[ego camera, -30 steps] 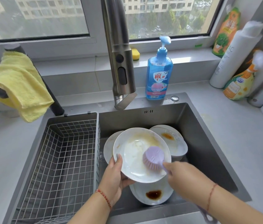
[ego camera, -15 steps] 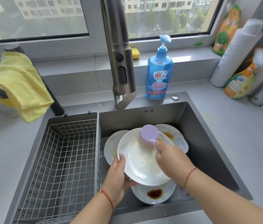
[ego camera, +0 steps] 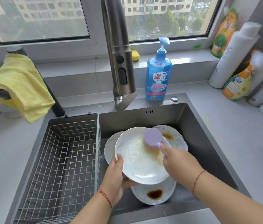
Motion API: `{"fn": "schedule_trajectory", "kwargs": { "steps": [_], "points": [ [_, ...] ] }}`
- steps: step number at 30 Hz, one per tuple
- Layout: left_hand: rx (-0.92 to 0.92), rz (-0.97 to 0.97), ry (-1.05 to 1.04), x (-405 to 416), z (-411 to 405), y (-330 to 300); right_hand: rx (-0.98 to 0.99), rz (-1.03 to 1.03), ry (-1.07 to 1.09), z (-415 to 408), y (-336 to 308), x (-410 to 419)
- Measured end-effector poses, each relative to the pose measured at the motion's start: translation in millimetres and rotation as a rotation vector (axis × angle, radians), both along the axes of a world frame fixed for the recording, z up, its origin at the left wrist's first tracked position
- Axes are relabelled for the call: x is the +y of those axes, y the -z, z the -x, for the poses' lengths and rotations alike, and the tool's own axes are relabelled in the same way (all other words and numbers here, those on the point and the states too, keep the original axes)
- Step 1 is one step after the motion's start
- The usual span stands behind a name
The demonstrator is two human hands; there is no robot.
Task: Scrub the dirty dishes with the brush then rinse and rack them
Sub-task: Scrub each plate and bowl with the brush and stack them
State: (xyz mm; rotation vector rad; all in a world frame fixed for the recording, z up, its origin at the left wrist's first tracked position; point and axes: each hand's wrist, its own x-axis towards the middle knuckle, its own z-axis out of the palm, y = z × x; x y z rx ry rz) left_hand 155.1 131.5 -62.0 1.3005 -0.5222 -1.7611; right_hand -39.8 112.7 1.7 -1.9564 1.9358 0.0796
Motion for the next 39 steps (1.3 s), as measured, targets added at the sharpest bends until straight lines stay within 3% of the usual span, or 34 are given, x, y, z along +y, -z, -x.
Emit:
{"fn": "schedule_trajectory", "kwargs": {
  "steps": [4,7,11,14,17,21,25,29,34,39],
  "points": [
    [-0.032,0.009,-0.041,-4,-2,-1,0.028,-0.156,-0.097,6,-11,27],
    [-0.042,0.002,-0.059,-6,-2,1,-0.205,-0.324,-0.127,-6,-22,43],
    [-0.082,-0.007,0.0,-3,6,2,-0.465,-0.291,-0.048,-32,-20,30],
    [-0.063,-0.004,0.035,1,12,2,-0.428,-0.177,0.066,-33,-5,2],
    [-0.034,0.01,-0.012,-1,12,1,-0.205,-0.078,0.084,-10,1,-8],
    [-0.065,0.024,-0.047,-8,5,3,0.037,-0.163,-0.042,10,-5,16],
    [-0.064,0.003,-0.055,-9,3,6,-0.293,-0.377,-0.072,-4,-20,42],
    [-0.046,-0.028,-0.005,-3,11,6,-0.464,-0.289,-0.021,-34,-13,24],
    [-0.009,-0.006,-0.012,0,15,2,-0.095,-0.034,0.029,-16,7,-15],
    [-0.064,0.013,-0.057,-7,6,4,0.063,-0.182,-0.044,6,3,18]
  ]
}}
